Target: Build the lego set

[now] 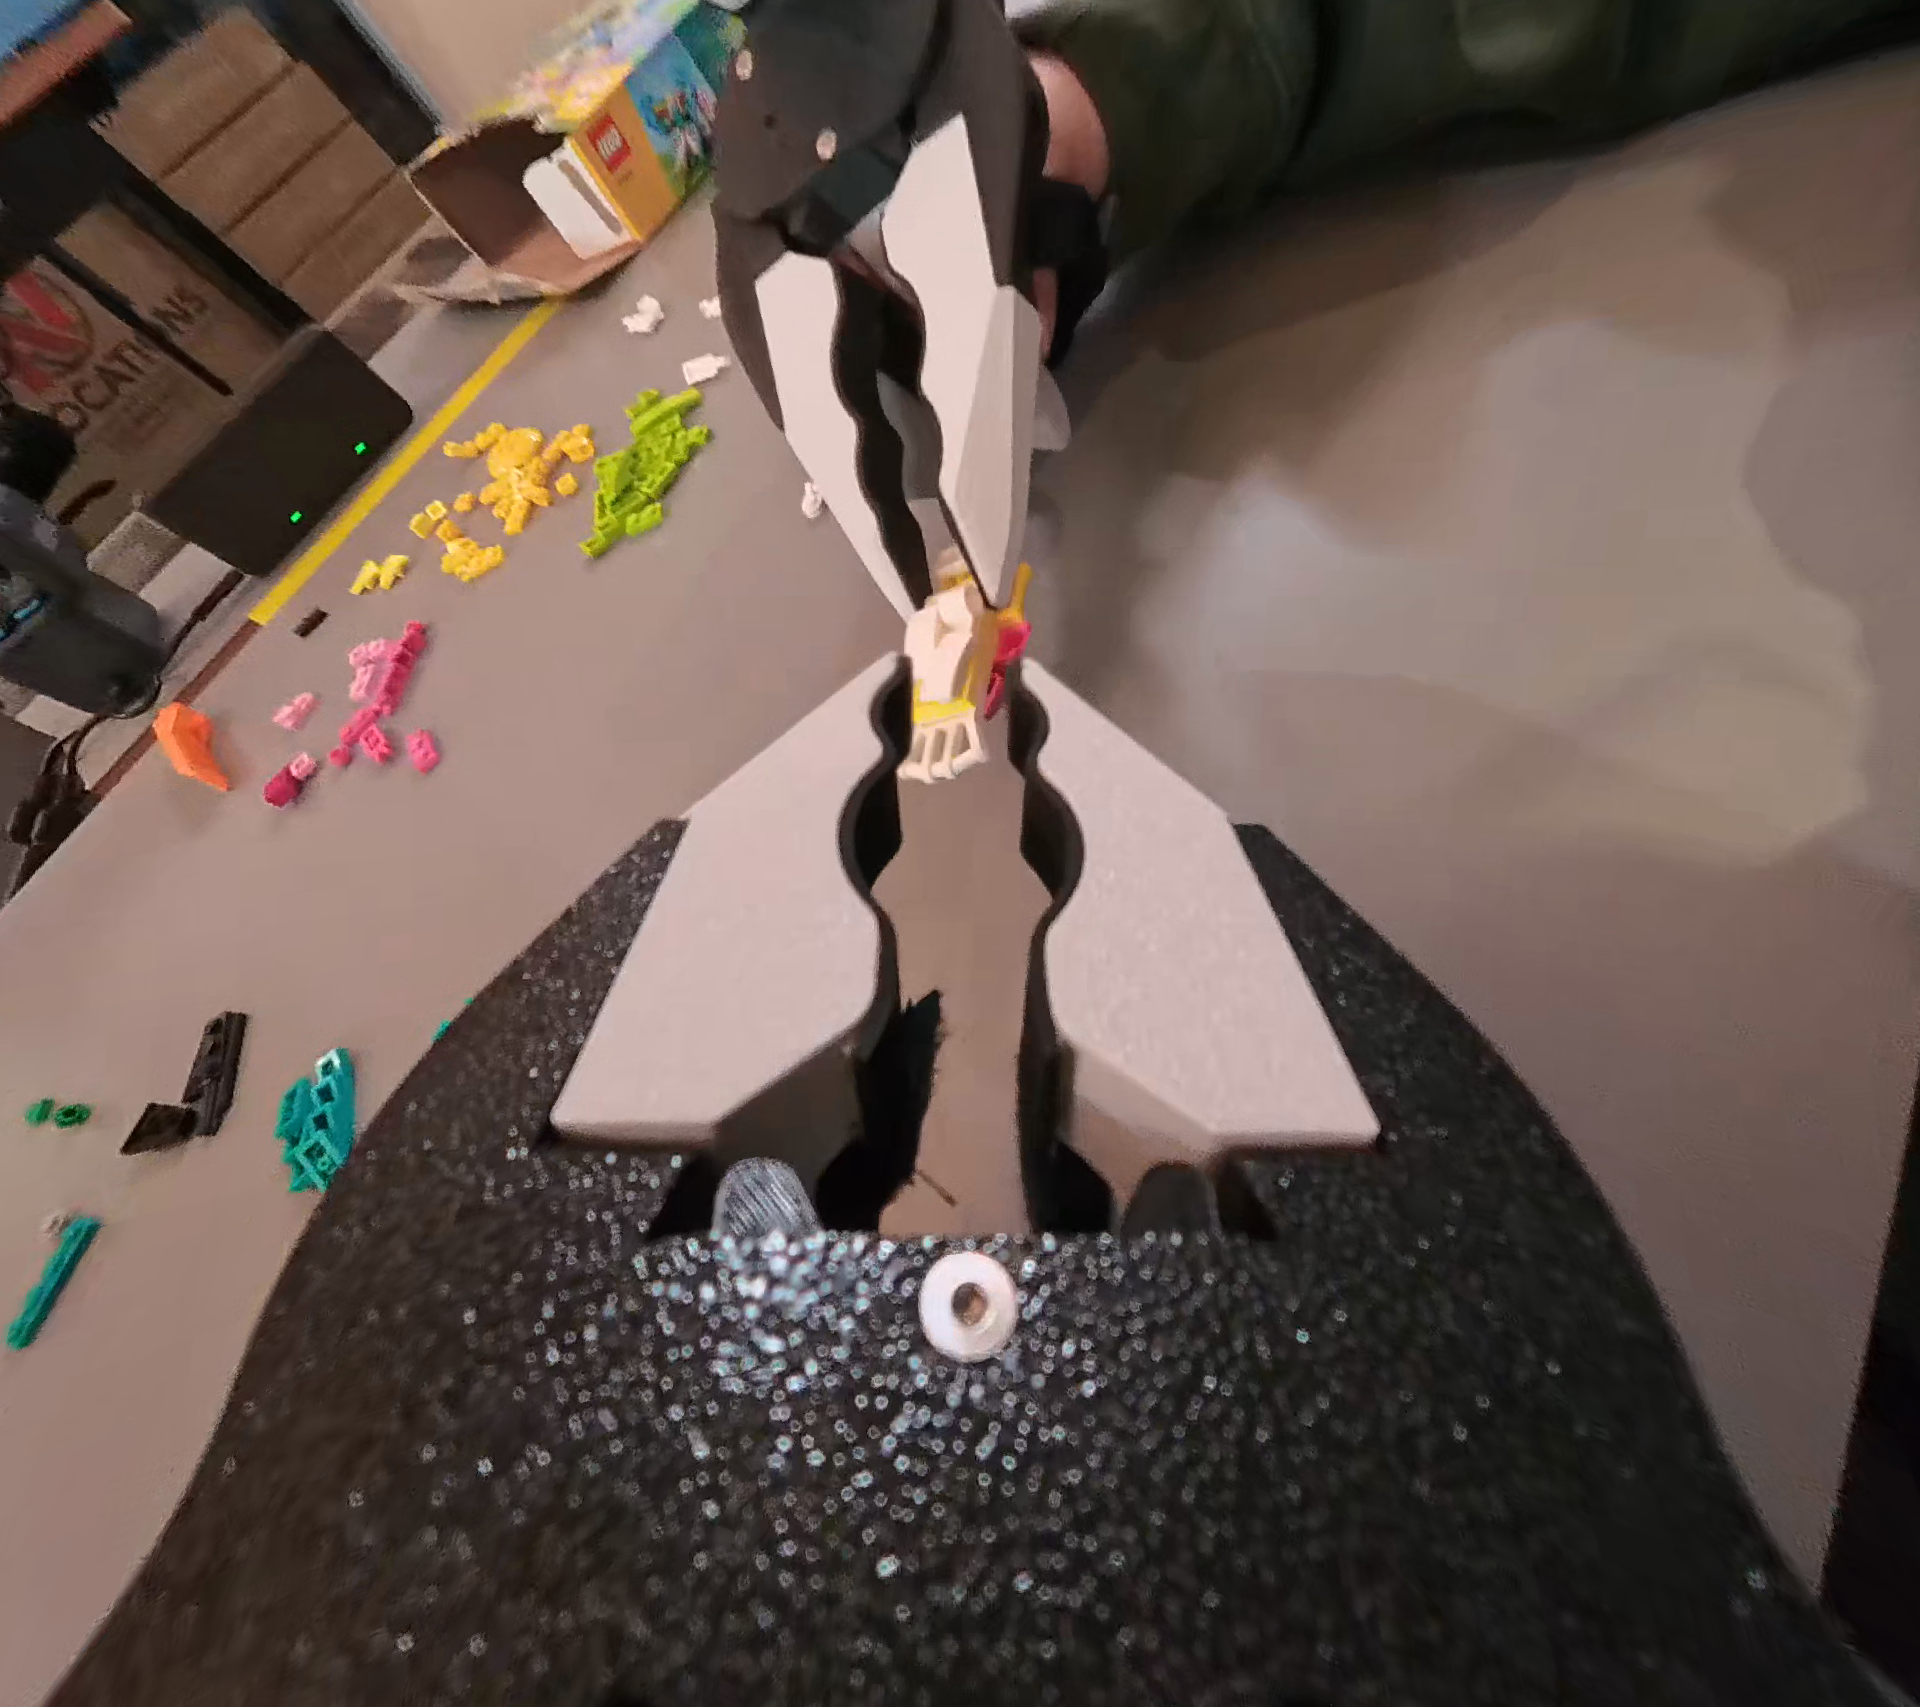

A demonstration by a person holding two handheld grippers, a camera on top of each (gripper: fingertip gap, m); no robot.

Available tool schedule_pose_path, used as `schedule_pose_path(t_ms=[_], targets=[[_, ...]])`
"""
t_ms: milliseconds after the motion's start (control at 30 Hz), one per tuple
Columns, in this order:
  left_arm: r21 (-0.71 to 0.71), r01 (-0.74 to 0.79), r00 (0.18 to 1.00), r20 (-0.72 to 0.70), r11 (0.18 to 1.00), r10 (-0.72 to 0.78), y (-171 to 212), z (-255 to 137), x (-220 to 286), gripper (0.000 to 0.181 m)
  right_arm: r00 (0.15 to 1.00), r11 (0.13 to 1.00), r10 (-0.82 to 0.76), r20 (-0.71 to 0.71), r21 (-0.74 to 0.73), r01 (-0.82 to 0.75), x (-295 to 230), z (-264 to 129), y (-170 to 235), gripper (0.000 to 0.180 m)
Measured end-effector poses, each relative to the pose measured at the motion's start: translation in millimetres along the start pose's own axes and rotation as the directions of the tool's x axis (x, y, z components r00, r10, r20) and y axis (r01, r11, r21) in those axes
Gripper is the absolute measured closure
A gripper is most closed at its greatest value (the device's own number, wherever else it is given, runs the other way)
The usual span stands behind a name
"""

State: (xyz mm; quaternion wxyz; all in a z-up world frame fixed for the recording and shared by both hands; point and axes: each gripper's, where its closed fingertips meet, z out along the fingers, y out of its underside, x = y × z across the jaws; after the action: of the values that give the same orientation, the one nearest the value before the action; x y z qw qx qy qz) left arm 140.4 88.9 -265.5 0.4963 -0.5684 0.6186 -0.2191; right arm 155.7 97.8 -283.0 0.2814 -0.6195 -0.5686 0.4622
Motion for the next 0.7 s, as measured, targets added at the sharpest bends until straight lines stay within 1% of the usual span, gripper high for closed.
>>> schedule_pose_path(t_ms=[33, 100, 167, 233, 267, 400, 700], targets=[[-0.02, 0.021, 1.0, -0.002, 1.0, -0.021, 2.5, 2.2, -0.6, 0.167, 1.0, 1.0, -0.001, 0.002, 0.002, 0.001, -0.2, -0.2, -0.2, 0.165], [-0.047, 0.143, 0.989, -0.03, 0.989, -0.144, 7.0, 6.5, -1.3, 0.168, 1.0, 1.0, -0.006, 0.005, 0.002, 0.006, -1.1, -0.1, -0.2, 0.165], [-0.04, 0.296, 0.948, -0.112, 0.954, -0.299, 4.4, 7.9, 2.5, 0.168, 1.0, 1.0, -0.013, 0.007, -0.004, 0.014, -1.9, 0.5, 0.4, 0.165], [-0.026, 0.397, 0.901, -0.181, 0.917, -0.395, -0.3, 7.2, 3.8, 0.167, 1.0, 1.0, -0.019, 0.007, -0.007, 0.019, -2.5, 0.8, 0.8, 0.165], [-0.031, 0.413, 0.892, -0.188, 0.91, -0.411, 0.7, 7.1, 2.6, 0.167, 1.0, 1.0, -0.019, 0.008, -0.008, 0.019, -2.6, 0.9, 0.9, 0.165], [-0.062, 0.39, 0.906, -0.154, 0.919, -0.395, 7.6, 8.4, -1.4, 0.168, 1.0, 1.0, -0.018, 0.01, -0.007, 0.018, -2.6, 0.7, 0.8, 0.165], [-0.055, 0.381, 0.909, -0.16, 0.923, -0.385, 8.1, 11.7, -0.3, 0.174, 1.0, 1.0, -0.018, 0.01, -0.007, 0.018, -2.2, 0.8, 0.8, 0.165]])
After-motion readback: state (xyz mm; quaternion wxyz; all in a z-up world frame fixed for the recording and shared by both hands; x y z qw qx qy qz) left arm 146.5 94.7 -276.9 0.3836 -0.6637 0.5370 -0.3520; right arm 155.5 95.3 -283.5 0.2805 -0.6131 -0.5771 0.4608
